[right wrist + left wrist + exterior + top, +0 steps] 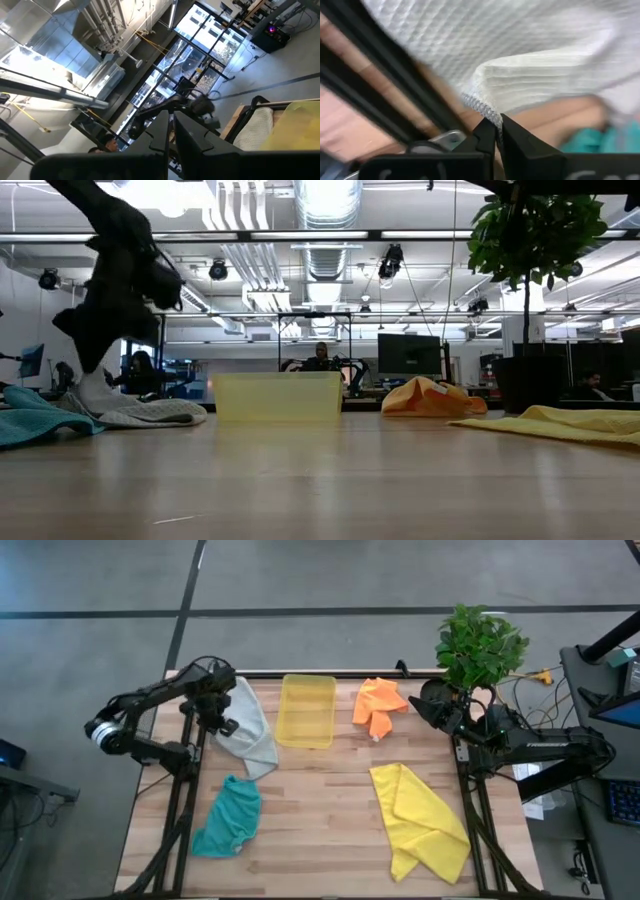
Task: Fold microfiber towels
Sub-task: Fold the gray microfiber cloth
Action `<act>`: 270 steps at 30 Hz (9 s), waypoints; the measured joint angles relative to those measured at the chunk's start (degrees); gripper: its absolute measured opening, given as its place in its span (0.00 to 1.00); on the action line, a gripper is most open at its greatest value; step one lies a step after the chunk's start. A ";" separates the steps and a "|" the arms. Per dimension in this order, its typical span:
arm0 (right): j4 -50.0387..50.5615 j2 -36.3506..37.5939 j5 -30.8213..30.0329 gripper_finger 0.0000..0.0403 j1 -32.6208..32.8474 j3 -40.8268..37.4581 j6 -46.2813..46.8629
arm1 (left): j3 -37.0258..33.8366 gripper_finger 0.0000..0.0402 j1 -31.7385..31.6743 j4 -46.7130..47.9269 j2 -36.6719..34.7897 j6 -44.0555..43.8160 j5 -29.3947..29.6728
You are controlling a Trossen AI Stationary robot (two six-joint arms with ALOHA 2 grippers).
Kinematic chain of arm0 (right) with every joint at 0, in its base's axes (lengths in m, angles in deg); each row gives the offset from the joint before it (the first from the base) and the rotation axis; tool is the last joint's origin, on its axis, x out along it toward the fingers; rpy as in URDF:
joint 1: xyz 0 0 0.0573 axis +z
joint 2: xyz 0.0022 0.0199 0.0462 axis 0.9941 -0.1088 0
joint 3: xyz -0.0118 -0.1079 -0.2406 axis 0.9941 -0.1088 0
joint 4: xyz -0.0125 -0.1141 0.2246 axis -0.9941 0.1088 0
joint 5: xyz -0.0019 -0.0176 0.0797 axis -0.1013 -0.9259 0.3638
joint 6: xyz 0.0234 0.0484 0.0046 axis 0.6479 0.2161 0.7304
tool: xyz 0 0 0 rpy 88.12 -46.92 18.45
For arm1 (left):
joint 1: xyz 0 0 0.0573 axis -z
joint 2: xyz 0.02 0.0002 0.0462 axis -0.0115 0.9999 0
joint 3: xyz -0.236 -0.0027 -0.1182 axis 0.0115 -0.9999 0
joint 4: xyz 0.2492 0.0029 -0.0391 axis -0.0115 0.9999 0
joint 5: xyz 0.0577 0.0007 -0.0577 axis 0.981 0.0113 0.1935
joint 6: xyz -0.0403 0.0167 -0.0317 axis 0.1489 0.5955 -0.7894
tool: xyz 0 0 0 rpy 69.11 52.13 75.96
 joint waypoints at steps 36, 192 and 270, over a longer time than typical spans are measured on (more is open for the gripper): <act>11.88 -79.45 12.10 0.32 0.12 68.84 -41.32 | -7.11 0.00 0.06 -33.41 -42.86 -50.52 -13.94; 109.76 -64.10 -27.20 0.02 -5.74 100.71 -50.65 | -1.42 0.00 0.13 -80.06 -33.86 -61.25 -36.99; 89.18 -46.69 -6.21 0.02 11.22 59.14 -16.78 | 14.84 0.41 62.61 -59.42 17.01 -1.27 21.85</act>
